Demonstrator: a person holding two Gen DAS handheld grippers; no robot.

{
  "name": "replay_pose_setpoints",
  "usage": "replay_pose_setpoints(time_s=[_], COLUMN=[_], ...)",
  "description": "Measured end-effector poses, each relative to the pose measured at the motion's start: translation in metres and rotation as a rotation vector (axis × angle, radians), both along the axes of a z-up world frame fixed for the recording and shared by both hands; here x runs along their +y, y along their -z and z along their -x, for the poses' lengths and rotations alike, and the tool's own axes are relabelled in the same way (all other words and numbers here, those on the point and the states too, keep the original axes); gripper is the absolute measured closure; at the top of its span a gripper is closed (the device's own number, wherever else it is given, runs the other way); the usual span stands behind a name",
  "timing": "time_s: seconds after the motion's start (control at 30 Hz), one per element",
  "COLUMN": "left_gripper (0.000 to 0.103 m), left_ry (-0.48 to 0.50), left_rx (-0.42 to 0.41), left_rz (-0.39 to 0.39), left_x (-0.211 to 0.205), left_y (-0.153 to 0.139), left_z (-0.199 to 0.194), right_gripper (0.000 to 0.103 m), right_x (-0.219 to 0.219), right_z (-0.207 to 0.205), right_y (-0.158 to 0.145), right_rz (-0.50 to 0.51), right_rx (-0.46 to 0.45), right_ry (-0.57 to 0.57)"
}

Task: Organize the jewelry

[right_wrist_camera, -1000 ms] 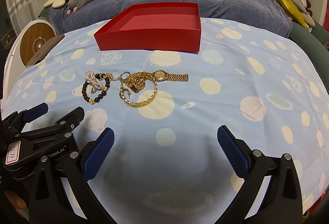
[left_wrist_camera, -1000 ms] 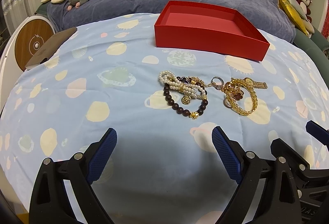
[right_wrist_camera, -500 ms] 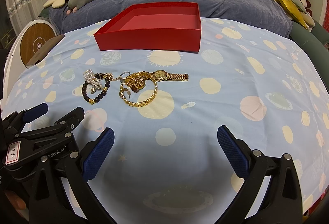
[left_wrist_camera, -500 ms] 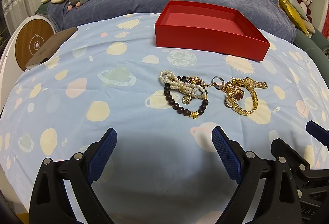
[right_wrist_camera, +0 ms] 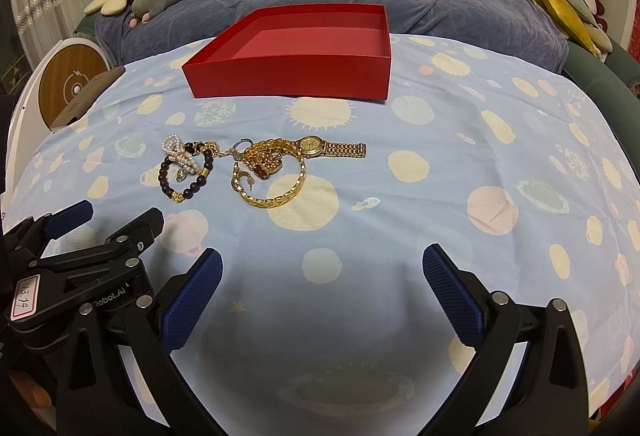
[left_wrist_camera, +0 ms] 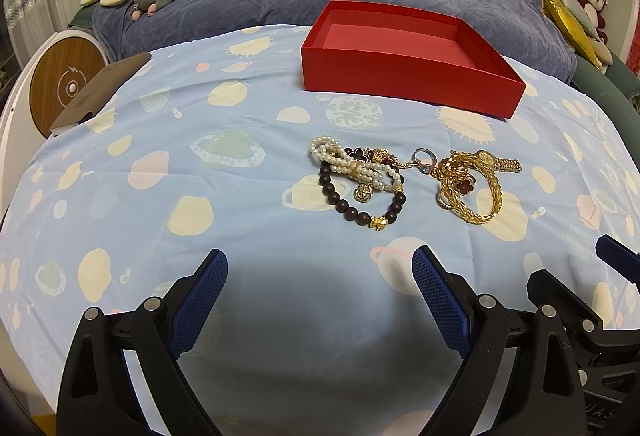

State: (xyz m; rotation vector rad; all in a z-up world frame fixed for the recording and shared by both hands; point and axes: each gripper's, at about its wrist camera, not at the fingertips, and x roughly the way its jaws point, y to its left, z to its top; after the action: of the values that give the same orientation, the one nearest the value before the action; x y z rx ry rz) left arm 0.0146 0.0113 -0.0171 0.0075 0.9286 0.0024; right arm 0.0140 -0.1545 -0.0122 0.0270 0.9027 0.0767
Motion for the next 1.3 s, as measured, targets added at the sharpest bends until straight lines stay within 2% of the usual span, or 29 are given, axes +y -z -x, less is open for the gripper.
replay_pose_setpoints(time_s=[0.5, 0.7, 0.83, 1.07, 1.2, 1.3], left_gripper=[0.012, 0.012, 0.012, 0.012, 0.012, 0.012], left_ry=[0.003, -0.032, -0.055, -0.069, -0.073, -0.070], left_rx=[0.010, -0.004, -0.014, 0.032, 0.028, 0.029], left_rz=[0.001, 0.074, 0.091, 0.125, 0.124, 0.156], left_x=[0.002, 0.026, 0.039, 0.051, 0.055, 0.058], left_y=[0.001, -0.013, -0.018, -0.010, -0.008, -0.007], left_z=[-0.001, -0.017, -0.022, -0.027, -0.026, -0.026], right_gripper=[0.005, 0.005, 0.005, 0.008, 0.010, 0.014], right_x=[0.002, 0.006, 0.013, 0.026, 0.028, 0.031], right_z=[-0.002, -0.017, -0.030, -0.048, -0.054, -0.058], right_y=[-0.001, -0.001, 0.001, 0.016, 0.019, 0.019], right_rz=[0.000, -0.021, -0.031, -0.017, -0.020, -0.027], right_rx=[-0.002, -0.013, -0.006, 0.033, 0.043, 0.047], right_ry=[-0.012, -0.044, -0.066, -0.099, -0.106, -0.109])
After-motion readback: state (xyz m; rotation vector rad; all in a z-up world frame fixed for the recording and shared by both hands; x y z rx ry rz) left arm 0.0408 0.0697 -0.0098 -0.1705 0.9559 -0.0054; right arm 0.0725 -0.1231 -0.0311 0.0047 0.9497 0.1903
